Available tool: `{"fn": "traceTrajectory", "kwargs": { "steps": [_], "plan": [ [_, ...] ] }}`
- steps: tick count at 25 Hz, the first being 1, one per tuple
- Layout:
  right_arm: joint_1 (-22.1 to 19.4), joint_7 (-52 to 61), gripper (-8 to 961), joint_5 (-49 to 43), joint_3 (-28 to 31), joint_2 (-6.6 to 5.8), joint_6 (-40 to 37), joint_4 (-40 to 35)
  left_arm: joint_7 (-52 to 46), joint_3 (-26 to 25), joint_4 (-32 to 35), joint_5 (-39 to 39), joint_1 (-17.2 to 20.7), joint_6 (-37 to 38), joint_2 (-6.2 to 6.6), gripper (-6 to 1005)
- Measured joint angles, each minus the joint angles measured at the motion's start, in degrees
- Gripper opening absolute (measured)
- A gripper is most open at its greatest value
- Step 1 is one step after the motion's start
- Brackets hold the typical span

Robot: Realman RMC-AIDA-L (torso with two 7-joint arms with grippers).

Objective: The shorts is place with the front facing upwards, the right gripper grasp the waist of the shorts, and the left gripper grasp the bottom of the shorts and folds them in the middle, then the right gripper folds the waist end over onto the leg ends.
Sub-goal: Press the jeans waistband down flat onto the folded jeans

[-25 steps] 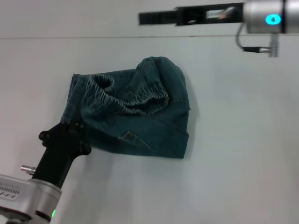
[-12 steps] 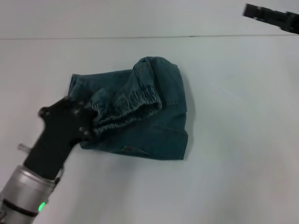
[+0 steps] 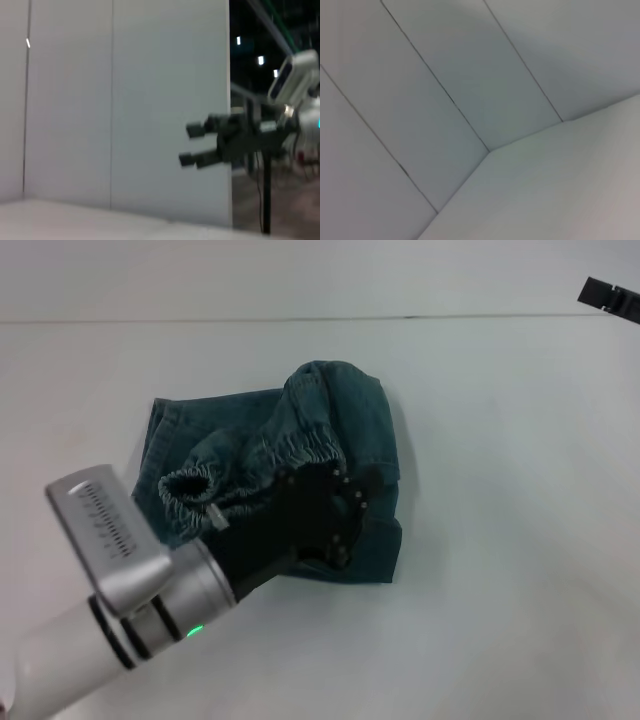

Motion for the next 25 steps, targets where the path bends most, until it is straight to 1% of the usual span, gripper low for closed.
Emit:
{"fn": "traceTrajectory", "kwargs": {
  "steps": [2,5,10,14,16,18,22,25],
  "plan": [
    [-0.11,-0.05,927,-0.01,0.13,-0.17,-0.01,0.78,-1.72,1.10,0.85,0.28,-1.27,-3.10,-0.01,1],
    [-0.27,-0.10,927,-0.06,0.27,-0.21,0.08,1.29,-5.10,2.60,3.07,0.32,-1.52,-5.56,-0.02,1],
    [-0.29,-0.15,928,-0.12,0.35,-0.07,0.32,1.38,-8.69,2.90,4.90,0.32,-1.69,-10.96,-0.13,1],
    [-0.35,-0.16,928,-0.13,0.37,0.01,0.30,1.39,-9.69,2.77,5.52,0.06,-1.68,-12.43,-0.19,1],
    [-0.40,-0.14,928,-0.12,0.37,0.01,0.31,1.67,-11.21,2.67,5.81,-0.01,-2.06,-14.74,-0.19,1],
    [-0.43,-0.14,928,-0.13,0.33,-0.02,0.33,1.99,-11.97,2.21,6.34,-0.10,-2.23,-15.93,-0.21,1],
    [-0.44,-0.16,928,-0.13,0.00,0.12,0.84,2.24,-12.60,-0.79,7.10,-0.29,-2.36,-18.07,-0.30,0],
    [-0.24,-0.17,928,-0.17,-0.15,-0.08,1.10,3.42,-12.73,-2.62,7.32,-0.31,-2.84,-19.81,-0.26,0]
  ]
}}
